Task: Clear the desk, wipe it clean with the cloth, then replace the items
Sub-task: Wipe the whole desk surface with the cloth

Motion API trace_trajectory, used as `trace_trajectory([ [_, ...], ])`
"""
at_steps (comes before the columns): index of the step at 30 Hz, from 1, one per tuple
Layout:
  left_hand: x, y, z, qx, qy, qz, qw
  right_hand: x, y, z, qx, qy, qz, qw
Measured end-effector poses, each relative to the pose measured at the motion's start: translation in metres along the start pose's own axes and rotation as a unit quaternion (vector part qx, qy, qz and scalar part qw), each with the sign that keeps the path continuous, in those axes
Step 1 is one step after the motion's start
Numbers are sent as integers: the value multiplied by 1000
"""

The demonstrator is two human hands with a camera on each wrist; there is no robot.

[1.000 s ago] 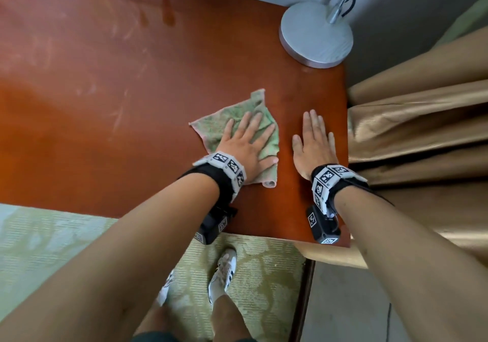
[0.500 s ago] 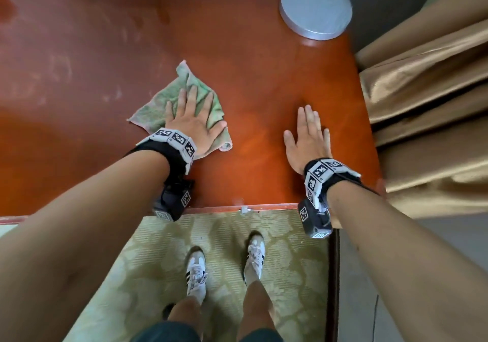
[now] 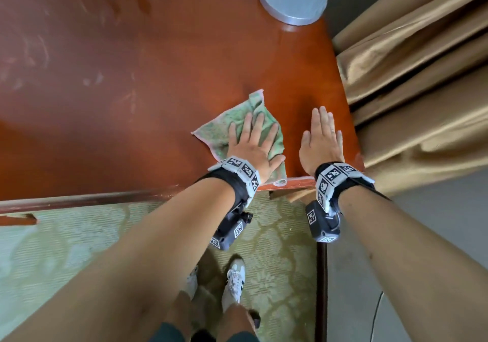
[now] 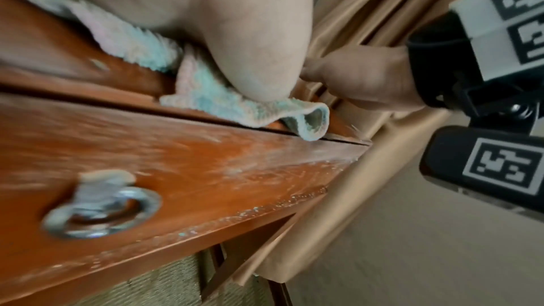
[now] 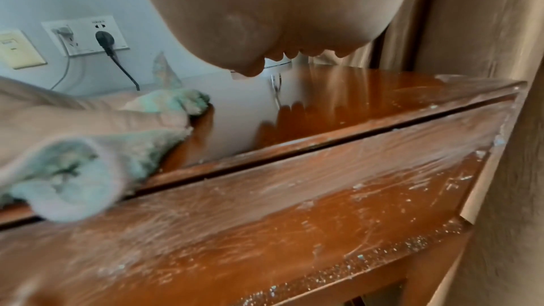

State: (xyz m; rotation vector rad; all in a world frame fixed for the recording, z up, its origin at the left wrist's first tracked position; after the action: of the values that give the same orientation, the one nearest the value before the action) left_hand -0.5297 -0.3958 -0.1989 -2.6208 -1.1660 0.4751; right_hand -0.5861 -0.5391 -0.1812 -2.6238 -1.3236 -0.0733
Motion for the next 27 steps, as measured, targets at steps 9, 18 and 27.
trace_trajectory([
  [9, -81, 18, 7, 7, 20, 43, 999, -77, -23, 7, -35, 24, -4, 999],
  [18, -182, 46, 23, 38, 61, 124, 990, -153, -38, -21, -135, 173, -16, 975],
  [27, -184, 44, 19, 7, 70, 141, 987, -142, -37, -12, -111, 171, -58, 977],
])
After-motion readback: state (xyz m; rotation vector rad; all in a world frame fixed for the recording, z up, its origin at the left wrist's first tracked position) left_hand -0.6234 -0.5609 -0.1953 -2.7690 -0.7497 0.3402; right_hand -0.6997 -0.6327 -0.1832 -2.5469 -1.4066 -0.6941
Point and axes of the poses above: each hand's wrist, its own y-axis towards the middle knuckle, its own z-axis out of the palm, x = y × z, the point moved 4 cm from there along y, towards the middle knuckle, and after that the axes turned 2 degrees about -y, right-handed, at the moved point
